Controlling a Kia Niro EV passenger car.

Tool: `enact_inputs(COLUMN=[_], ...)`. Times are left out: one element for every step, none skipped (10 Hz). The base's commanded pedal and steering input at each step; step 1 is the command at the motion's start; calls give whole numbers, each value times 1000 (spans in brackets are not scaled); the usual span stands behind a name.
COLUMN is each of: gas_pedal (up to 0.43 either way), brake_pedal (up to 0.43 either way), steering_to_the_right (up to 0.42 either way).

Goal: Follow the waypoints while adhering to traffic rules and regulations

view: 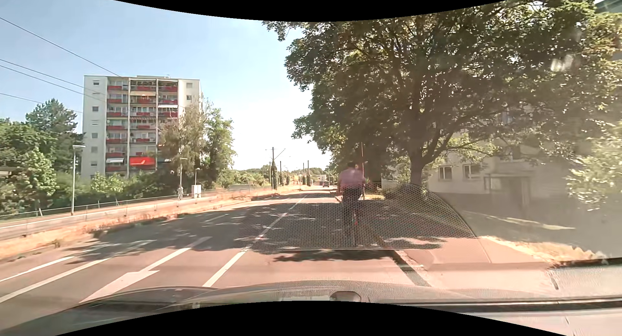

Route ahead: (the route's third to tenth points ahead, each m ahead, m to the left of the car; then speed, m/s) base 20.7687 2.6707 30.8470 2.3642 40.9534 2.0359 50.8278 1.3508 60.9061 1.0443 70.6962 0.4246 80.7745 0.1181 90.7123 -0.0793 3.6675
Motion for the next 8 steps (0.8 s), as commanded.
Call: enact_inputs(gas_pedal=[28,39,47,47,47,47,47,47], brake_pedal=[0,0,0,0,0,0,0,0], steering_to_the_right=[2,2,1,1,1,0,0,0])
